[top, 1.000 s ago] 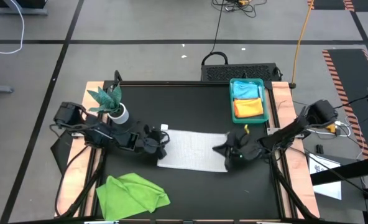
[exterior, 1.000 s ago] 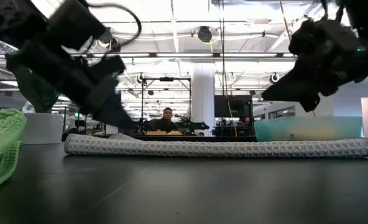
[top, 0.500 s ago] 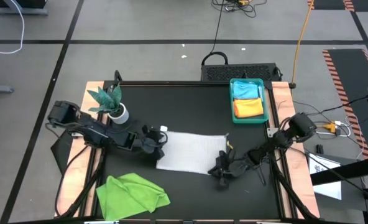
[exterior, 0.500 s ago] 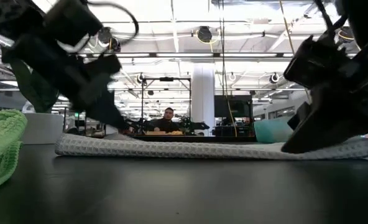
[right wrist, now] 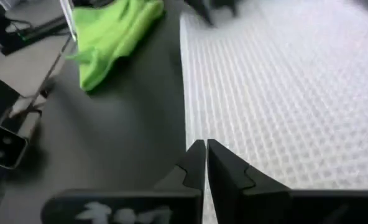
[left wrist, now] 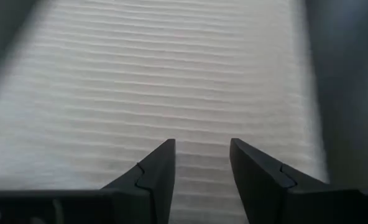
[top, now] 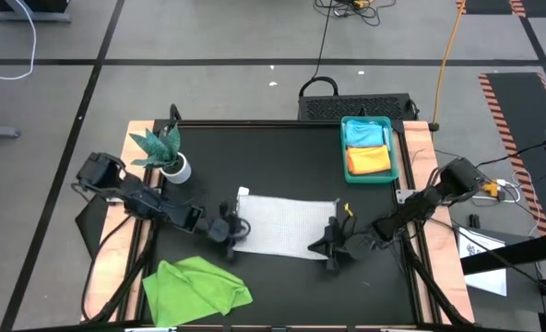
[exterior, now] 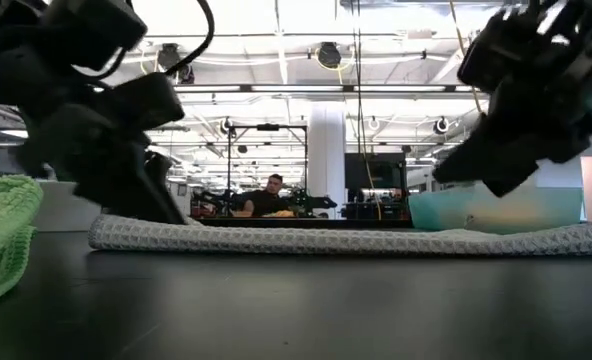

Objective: Fold microfiber towels
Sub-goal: Fold the white microfiber cloth

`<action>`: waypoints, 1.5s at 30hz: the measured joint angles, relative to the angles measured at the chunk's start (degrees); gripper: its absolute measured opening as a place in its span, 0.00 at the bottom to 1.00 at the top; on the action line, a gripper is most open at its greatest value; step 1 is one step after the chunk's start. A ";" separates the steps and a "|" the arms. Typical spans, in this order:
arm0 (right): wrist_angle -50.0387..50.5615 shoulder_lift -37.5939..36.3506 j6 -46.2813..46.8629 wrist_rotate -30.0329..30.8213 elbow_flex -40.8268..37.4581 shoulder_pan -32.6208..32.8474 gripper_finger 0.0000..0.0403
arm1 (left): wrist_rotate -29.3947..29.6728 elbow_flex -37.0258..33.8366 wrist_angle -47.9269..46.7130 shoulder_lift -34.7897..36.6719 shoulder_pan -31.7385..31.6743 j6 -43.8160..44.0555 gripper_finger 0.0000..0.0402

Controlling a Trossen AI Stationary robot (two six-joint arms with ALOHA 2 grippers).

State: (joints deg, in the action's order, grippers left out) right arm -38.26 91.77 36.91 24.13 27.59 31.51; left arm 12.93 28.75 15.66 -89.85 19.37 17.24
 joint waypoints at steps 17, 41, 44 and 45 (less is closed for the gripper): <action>10.61 0.99 3.88 -0.17 -0.20 -1.66 0.02 | 7.76 0.00 1.38 0.77 13.75 5.39 0.39; 8.93 -0.13 -0.05 3.47 -0.19 -2.80 0.02 | 2.87 -0.02 4.86 0.57 16.90 5.23 0.39; 8.05 -0.13 -0.07 4.41 -0.19 -3.66 0.02 | 4.80 0.01 7.41 0.57 16.01 0.54 0.39; 7.60 -0.13 -0.05 4.39 -0.19 -3.86 0.02 | 4.78 0.02 7.34 0.59 15.22 0.19 0.38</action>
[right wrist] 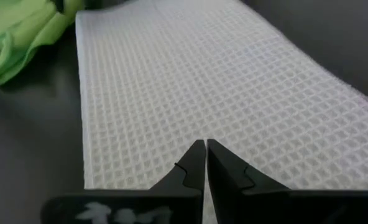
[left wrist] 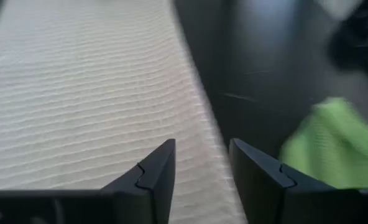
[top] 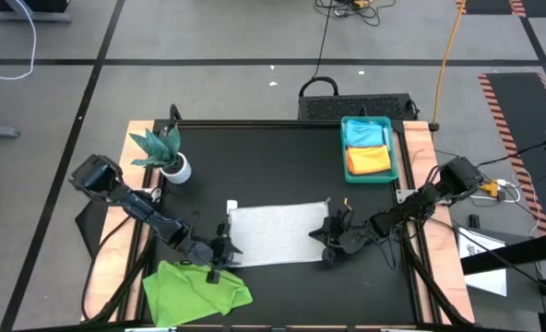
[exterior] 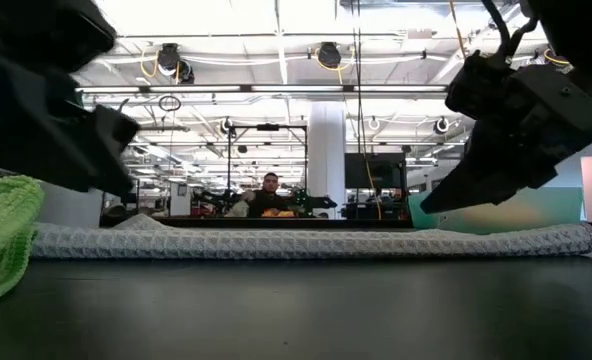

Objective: Fold microfiber towels
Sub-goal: Fold the white microfiber cloth

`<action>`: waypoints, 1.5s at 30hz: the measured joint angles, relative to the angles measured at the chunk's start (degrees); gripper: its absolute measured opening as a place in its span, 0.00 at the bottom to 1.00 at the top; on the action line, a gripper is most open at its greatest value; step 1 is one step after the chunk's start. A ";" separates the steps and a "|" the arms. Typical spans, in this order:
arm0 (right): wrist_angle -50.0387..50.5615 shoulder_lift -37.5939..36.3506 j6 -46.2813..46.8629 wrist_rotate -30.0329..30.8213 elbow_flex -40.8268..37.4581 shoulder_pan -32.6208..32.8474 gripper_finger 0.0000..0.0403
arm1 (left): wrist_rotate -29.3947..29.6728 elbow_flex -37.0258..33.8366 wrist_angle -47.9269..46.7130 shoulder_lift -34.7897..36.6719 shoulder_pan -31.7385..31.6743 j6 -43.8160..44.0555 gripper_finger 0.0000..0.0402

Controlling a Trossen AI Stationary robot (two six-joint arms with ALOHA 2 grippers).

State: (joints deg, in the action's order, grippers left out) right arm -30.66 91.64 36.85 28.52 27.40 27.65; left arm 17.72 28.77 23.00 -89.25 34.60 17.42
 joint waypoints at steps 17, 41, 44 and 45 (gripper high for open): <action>-1.22 0.00 -0.51 0.13 0.04 -0.21 0.02 | -7.42 -0.17 -3.94 -1.57 -0.72 0.71 0.01; -0.36 5.20 -3.74 -4.84 0.20 -2.52 0.02 | -6.78 -0.52 -6.89 -1.51 -2.34 5.04 0.01; 1.61 2.51 -7.24 -0.14 -0.07 -2.58 0.02 | 1.03 -0.46 -11.24 0.16 -2.02 5.08 0.03; 1.67 1.43 -8.30 0.04 -0.05 -2.67 0.02 | 3.90 -0.36 -12.70 0.98 -2.13 5.56 0.02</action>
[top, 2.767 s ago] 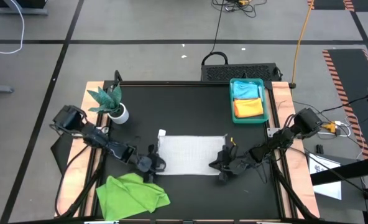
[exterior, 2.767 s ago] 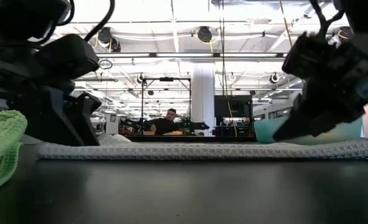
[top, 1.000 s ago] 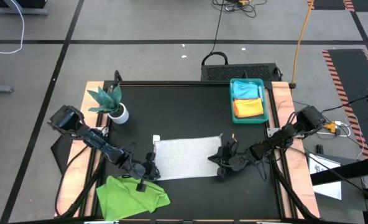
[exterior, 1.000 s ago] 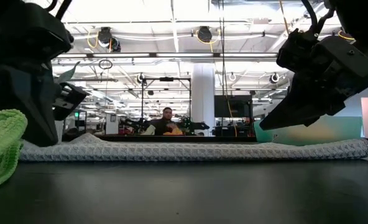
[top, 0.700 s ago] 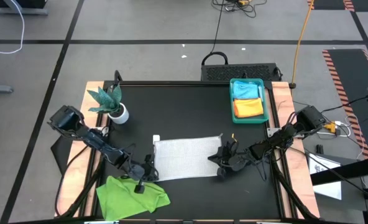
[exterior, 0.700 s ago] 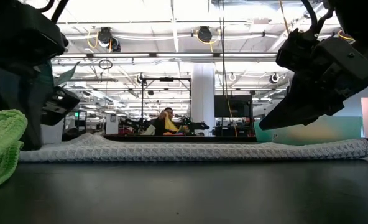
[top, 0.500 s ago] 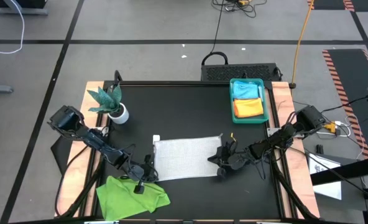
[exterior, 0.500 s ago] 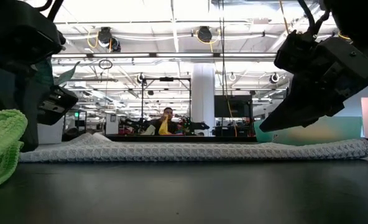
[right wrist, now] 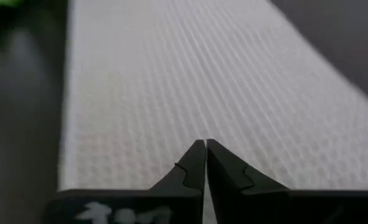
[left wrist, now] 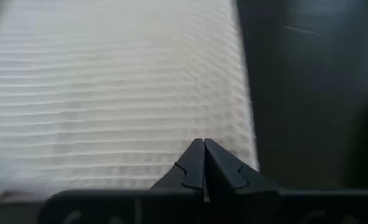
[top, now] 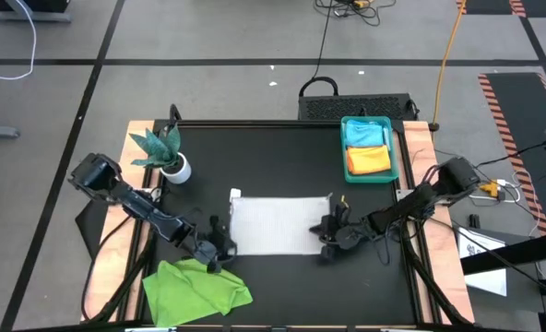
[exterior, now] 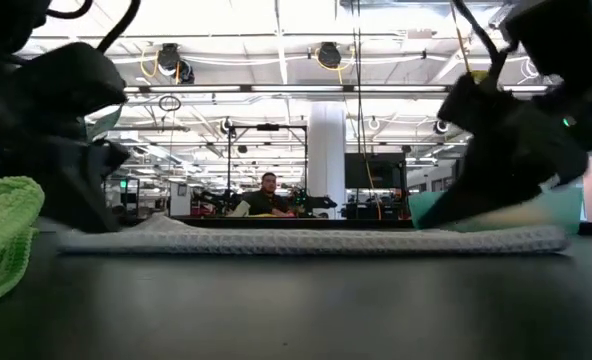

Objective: Fold microfiber towels
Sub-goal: Fold the white microfiber cloth

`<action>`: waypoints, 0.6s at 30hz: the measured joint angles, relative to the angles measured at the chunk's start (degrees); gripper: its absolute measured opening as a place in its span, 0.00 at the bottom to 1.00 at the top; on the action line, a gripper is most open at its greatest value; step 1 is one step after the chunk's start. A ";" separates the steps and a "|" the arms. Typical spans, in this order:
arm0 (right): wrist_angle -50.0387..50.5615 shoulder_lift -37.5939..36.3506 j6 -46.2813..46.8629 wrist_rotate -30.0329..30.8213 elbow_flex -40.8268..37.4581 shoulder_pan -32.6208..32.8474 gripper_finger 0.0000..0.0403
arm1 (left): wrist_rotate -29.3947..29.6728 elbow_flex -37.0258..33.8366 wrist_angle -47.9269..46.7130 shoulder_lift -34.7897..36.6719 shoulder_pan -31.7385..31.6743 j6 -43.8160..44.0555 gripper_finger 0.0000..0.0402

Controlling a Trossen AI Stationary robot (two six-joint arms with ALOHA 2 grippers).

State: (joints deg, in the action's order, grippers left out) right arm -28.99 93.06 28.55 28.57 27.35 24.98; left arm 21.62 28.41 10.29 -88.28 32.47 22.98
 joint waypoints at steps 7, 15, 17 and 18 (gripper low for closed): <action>0.63 -5.21 0.73 -8.17 0.09 2.32 0.02 | 6.11 0.25 1.13 4.05 -0.52 -2.37 0.03; 9.40 -5.19 8.17 -10.92 0.05 6.28 0.02 | 6.69 0.20 1.48 -3.65 -5.11 1.02 0.01; 10.73 -5.21 9.52 -11.95 0.05 6.89 0.02 | 7.11 0.40 0.49 -4.69 -6.01 2.09 0.03; 10.91 -5.21 10.20 -12.15 0.05 7.31 0.02 | 7.83 0.40 0.20 -4.96 -6.53 2.29 0.04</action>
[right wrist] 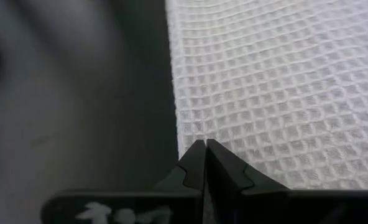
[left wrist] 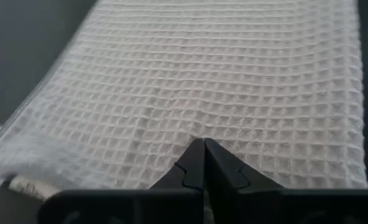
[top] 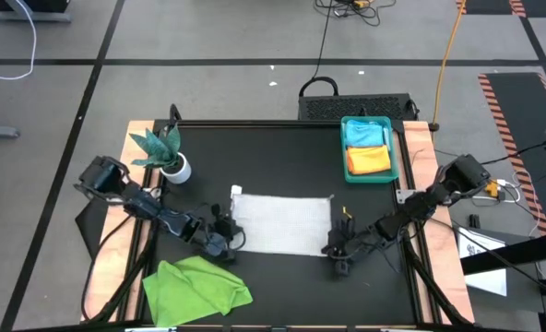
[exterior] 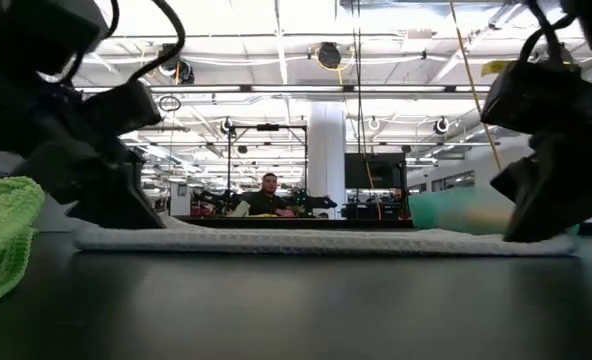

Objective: Fold microfiber towels
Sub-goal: Fold the white microfiber cloth

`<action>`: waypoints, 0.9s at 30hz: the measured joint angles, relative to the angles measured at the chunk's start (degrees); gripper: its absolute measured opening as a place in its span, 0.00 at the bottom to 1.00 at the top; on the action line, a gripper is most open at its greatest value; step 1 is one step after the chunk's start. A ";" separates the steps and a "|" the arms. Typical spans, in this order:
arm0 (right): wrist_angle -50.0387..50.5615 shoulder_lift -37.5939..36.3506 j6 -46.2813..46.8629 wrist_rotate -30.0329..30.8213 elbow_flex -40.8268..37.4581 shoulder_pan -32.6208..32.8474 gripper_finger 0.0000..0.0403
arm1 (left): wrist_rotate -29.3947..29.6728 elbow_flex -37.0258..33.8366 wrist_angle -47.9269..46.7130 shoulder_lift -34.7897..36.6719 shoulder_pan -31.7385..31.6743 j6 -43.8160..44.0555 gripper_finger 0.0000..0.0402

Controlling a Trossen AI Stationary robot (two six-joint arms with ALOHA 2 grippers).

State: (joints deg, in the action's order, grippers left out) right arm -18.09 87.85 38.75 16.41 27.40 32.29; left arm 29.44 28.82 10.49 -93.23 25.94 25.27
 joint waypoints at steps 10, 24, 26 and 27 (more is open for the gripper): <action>-14.92 -0.06 -5.23 5.28 0.08 3.52 0.02 | 4.26 -0.26 -1.42 7.33 -1.24 -0.69 0.01; 9.33 -0.23 4.09 12.66 0.15 -12.49 0.00 | -1.56 -0.08 2.68 0.01 -2.04 0.44 0.01; 9.20 -0.28 6.87 9.02 0.24 -11.22 0.00 | 3.16 -0.07 1.78 -1.38 -3.10 0.51 0.02; 8.35 -0.28 8.29 6.54 0.25 -9.85 0.00 | 4.87 -0.04 1.63 -1.70 -3.63 0.51 0.03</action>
State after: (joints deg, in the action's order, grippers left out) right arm -9.74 87.57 47.04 22.95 27.65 22.44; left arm 34.32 28.77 12.12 -94.94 22.31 25.78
